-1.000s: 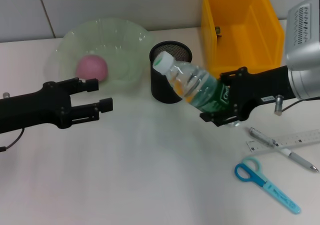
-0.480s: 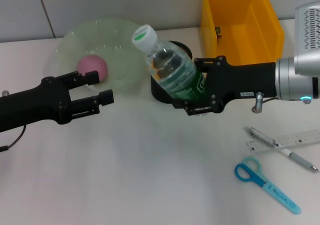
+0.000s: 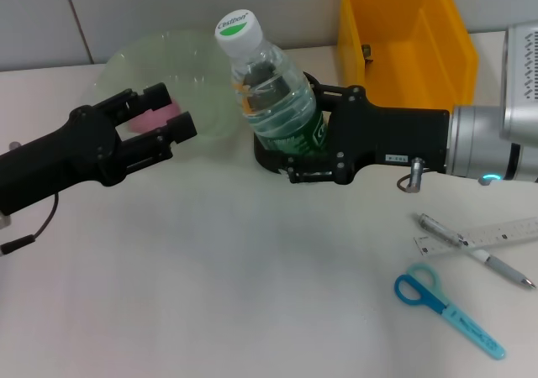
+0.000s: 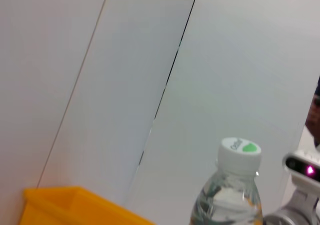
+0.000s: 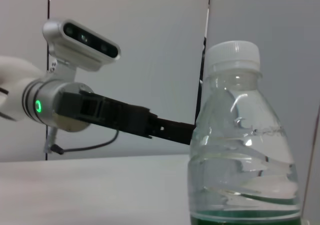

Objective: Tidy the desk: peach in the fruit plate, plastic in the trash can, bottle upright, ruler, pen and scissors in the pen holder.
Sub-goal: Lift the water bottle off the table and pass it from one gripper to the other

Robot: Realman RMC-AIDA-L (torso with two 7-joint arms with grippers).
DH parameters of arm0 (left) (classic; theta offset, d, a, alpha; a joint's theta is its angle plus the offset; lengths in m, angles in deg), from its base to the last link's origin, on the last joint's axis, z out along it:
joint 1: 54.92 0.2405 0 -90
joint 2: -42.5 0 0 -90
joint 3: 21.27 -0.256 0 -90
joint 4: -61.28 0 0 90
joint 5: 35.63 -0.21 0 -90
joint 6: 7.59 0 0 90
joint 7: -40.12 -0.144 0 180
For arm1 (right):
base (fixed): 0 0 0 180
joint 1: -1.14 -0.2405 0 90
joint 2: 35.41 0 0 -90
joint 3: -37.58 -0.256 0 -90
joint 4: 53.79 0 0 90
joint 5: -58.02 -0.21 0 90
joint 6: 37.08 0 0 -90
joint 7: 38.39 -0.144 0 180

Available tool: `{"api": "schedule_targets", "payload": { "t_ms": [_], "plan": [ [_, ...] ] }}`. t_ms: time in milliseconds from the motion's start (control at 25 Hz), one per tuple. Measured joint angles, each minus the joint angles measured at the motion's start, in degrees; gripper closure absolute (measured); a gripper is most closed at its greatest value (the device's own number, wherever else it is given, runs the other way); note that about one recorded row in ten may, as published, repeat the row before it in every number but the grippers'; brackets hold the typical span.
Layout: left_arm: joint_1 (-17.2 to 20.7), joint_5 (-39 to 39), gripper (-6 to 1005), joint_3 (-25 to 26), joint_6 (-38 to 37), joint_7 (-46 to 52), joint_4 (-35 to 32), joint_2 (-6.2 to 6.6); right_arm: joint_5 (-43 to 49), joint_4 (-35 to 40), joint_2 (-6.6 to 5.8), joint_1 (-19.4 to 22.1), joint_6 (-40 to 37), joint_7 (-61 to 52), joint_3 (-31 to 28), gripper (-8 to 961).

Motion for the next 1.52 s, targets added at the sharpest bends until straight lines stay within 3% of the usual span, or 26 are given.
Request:
{"api": "schedule_targets", "payload": {
  "t_ms": [240, 320, 680, 1520],
  "plan": [
    [-0.97, 1.91, 268, -0.04, -0.28, -2.48, 2.92, -0.16, -3.07, -6.2, 0.19, -1.84, -0.45, 4.38, 0.71, 184],
    [-2.88, 2.34, 268, 0.21, -0.47, -5.0, 6.72, -0.34, -5.8, -8.84, 0.21, -2.32, -0.5, 6.62, 1.89, 184],
    [-4.38, 4.86, 269, 0.25, -0.59, -7.69, 9.87, -0.46, -10.0, -14.55, 0.32, -4.49, -0.11, 9.93, 5.26, 185],
    [-4.39, 6.92, 271, 0.02, -1.97, -9.45, 11.44, -0.49, -11.59, -19.72, 0.61, -6.49, -0.5, 10.78, 5.74, 184]
  ]
}}
